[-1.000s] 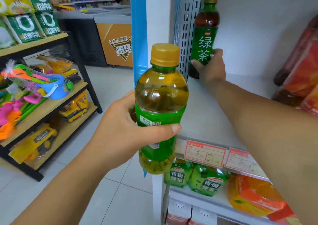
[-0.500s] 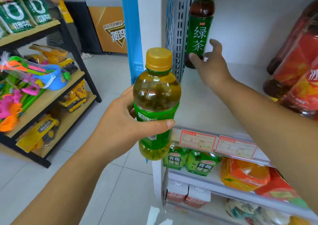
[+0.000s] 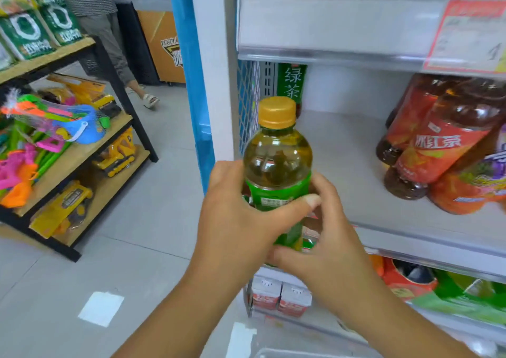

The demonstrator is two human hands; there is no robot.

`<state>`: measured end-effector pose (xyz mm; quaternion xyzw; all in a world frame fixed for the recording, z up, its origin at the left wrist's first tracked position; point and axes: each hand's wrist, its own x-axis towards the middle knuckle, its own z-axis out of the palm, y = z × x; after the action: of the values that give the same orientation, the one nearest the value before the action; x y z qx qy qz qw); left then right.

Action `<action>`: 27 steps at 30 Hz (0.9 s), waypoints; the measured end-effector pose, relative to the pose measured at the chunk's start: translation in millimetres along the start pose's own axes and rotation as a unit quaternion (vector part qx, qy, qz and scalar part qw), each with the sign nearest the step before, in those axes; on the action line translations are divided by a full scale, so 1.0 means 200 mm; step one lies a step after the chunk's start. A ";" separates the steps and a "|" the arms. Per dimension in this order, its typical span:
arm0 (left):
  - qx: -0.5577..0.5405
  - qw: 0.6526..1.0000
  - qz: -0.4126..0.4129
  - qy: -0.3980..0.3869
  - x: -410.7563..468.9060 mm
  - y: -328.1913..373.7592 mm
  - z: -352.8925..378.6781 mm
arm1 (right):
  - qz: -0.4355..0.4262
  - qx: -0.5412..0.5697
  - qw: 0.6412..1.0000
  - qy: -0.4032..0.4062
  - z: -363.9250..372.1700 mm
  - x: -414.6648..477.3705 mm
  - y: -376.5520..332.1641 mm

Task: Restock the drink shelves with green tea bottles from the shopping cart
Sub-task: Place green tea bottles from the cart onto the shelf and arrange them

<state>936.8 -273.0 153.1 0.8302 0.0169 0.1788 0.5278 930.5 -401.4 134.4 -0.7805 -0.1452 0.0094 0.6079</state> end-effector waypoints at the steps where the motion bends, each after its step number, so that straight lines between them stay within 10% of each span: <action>1: -0.002 1.000 0.010 -0.023 0.00 0.01 0.02 | -0.005 -0.001 1.000 0.030 -0.01 0.02 0.01; 4: -0.038 0.992 0.080 -0.088 0.02 0.02 0.02 | -0.038 -0.016 0.996 0.082 -0.09 0.09 0.03; 9: 0.030 0.979 0.146 0.137 0.17 -0.17 -0.01 | -0.095 -0.055 0.987 0.121 -0.18 0.23 0.03; 16: 0.094 0.949 0.199 0.227 0.33 -0.29 -0.01 | -0.057 -0.095 0.987 0.118 -0.27 0.45 0.17; 27: 0.046 0.968 0.211 0.129 0.45 -0.41 0.07 | -0.048 -0.148 0.969 0.192 -0.22 0.52 0.30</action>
<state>1038.1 -228.9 99.8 0.8081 -0.0824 0.3909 0.4329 1052.4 -431.4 105.9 -0.8413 -0.0627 -0.1915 0.5017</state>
